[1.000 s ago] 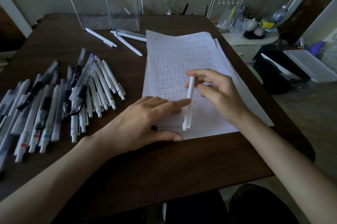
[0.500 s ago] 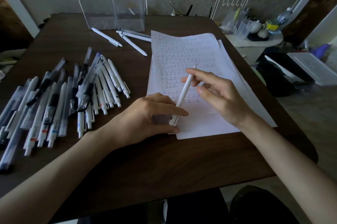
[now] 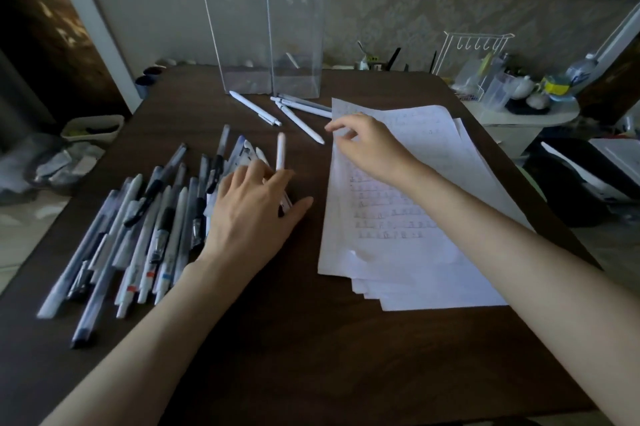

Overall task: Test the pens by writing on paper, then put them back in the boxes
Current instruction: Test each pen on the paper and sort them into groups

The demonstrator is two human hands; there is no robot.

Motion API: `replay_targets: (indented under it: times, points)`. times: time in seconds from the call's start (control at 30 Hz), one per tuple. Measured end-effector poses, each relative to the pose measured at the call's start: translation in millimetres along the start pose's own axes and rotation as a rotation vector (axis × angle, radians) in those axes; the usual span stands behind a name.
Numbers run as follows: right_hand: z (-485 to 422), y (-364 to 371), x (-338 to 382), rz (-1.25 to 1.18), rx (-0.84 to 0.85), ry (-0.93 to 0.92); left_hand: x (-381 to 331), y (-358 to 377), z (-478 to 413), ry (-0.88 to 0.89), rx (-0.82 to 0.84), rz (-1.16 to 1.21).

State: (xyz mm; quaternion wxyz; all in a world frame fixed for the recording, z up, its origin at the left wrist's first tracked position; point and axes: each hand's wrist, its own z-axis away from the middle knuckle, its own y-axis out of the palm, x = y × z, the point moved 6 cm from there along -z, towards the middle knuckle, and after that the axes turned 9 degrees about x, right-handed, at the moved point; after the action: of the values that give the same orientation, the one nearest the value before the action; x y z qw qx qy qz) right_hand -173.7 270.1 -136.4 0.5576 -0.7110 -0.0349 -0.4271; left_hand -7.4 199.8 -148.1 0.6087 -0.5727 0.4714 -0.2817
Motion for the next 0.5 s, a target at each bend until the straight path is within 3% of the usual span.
replay_targets:
  times: [0.13,0.27,0.5]
  points:
    - [-49.5,13.3,4.1,0.108,-0.164,0.101,4.8,2.4,0.3,-0.056,0.001,-0.082]
    - [-67.7,30.1,6.8,0.411,-0.151,0.244,5.3,2.6,1.4,-0.052,-0.018,-0.065]
    - [-48.2,6.6,20.9,0.384,-0.314,0.204,3.8,0.4,0.5,-0.036,-0.040,-0.071]
